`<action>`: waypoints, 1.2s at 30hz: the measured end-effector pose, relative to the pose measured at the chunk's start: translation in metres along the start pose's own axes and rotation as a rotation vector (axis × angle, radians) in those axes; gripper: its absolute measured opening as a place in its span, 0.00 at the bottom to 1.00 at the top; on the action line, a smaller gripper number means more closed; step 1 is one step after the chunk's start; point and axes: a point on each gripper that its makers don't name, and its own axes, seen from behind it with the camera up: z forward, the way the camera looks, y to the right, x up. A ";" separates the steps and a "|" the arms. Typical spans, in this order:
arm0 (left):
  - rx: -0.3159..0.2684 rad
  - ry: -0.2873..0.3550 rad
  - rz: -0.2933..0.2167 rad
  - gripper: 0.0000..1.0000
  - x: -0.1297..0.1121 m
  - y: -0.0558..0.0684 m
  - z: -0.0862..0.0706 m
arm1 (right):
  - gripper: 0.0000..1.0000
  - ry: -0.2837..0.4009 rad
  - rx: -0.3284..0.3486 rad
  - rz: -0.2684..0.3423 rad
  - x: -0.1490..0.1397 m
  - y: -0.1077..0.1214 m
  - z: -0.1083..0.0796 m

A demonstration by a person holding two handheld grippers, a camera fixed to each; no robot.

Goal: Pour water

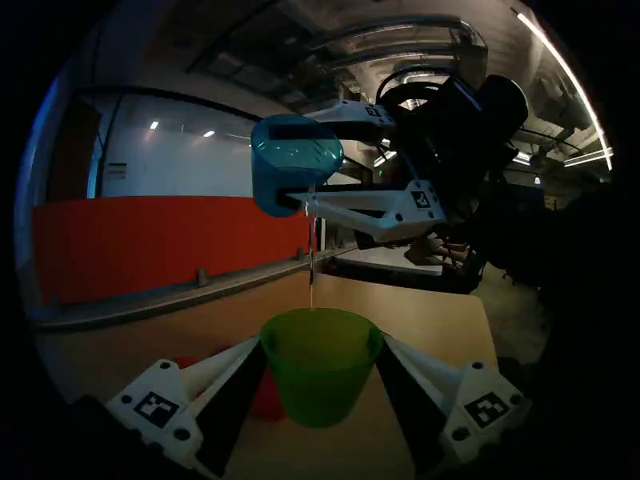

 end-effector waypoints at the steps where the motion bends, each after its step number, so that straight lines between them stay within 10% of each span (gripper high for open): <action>1: -0.001 0.000 0.001 0.88 0.000 0.000 0.000 | 0.89 0.000 -0.001 -0.005 0.000 0.000 0.000; 36: -0.005 0.001 0.007 0.88 0.001 0.000 0.002 | 0.89 0.002 -0.035 -0.166 0.004 0.016 0.006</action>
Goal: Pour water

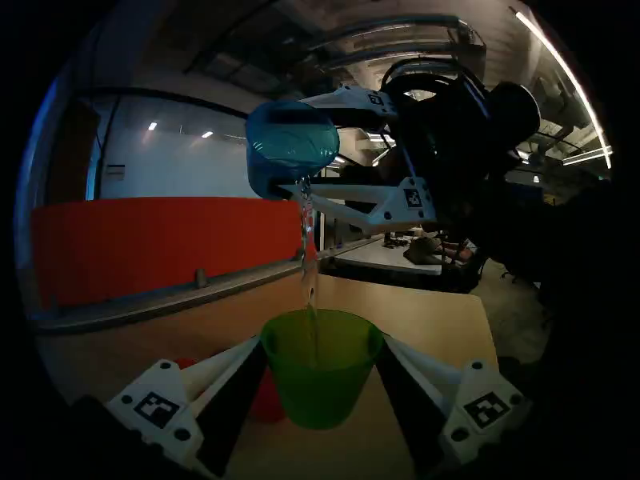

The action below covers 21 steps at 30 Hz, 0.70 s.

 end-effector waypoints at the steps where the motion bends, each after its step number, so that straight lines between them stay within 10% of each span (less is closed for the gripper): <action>1: 0.000 0.000 0.000 0.88 0.000 0.000 0.000 | 0.89 0.000 0.000 -0.005 0.000 0.000 0.000; 21: 0.002 0.003 0.002 0.87 0.000 -0.001 0.000 | 0.89 0.004 -0.020 -0.100 0.007 0.009 0.001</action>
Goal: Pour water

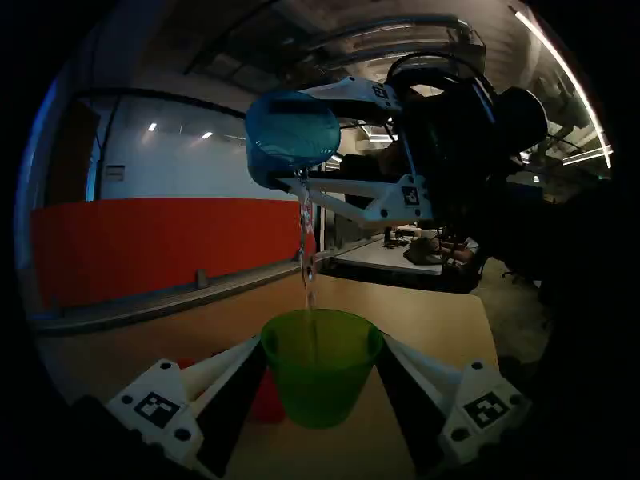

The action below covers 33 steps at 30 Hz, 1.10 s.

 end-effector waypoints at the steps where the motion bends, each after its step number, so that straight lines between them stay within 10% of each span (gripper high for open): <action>1: 0.001 0.001 0.000 0.88 0.000 0.000 0.000 | 0.89 0.000 -0.001 -0.004 0.001 0.000 0.000; 33: 0.007 0.008 -0.002 0.87 0.001 -0.002 0.001 | 0.89 0.009 -0.030 -0.137 0.019 0.010 0.004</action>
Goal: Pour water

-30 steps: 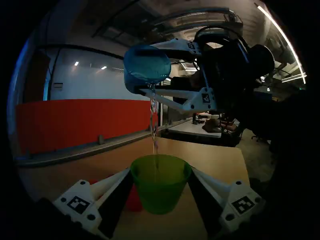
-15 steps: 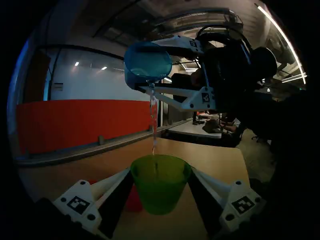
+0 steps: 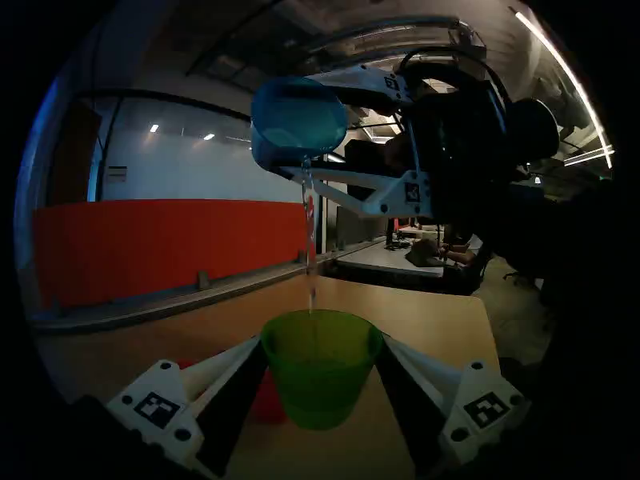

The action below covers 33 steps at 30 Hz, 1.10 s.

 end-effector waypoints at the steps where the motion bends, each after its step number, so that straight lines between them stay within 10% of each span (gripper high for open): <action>1: 0.000 0.000 0.000 0.87 0.000 0.000 0.000 | 0.89 0.001 -0.001 -0.004 0.001 0.000 0.000; 33: 0.016 0.006 -0.011 0.88 0.000 -0.005 0.001 | 0.89 0.018 -0.026 -0.176 0.015 0.003 0.006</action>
